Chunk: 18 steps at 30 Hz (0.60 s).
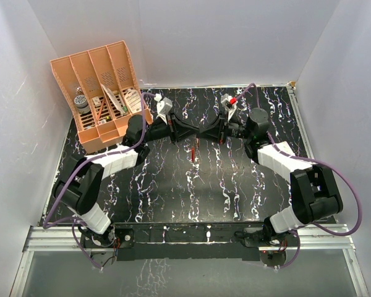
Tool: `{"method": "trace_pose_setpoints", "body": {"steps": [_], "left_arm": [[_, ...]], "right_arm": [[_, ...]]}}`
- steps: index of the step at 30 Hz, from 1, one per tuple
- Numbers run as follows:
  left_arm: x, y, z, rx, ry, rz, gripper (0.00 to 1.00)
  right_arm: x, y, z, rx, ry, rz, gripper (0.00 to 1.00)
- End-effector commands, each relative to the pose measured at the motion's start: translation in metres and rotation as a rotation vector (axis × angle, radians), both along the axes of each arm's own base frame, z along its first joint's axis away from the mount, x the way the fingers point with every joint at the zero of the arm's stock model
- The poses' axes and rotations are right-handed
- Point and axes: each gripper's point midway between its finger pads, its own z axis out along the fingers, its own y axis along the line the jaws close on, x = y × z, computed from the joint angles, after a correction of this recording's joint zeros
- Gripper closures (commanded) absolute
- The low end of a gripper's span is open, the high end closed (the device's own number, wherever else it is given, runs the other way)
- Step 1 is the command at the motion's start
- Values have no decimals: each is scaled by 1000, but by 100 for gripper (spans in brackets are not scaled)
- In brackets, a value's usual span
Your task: Put the keys on the keyring
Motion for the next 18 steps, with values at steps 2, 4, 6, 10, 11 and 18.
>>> {"method": "trace_pose_setpoints", "body": {"steps": [2,4,6,10,11,18], "left_arm": [[-8,3,10,77,-39,-11,93],[-8,3,8,96,-29,-10,93],[-8,3,4,113,-17,-14,93],[-8,4,1,137,-10,-13,92],[-8,4,0,143,-7,-14,91],[-6,5,-5,202,9,-13,84]], "right_arm": [[2,-1,23,-16,-112,-20,100],[3,-1,22,-27,-113,-27,100],[4,-2,21,-34,-114,-28,100],[4,-2,19,-45,-117,-27,100],[4,-2,19,-47,-117,-28,100],[7,-3,16,-69,-117,-33,100]]}}
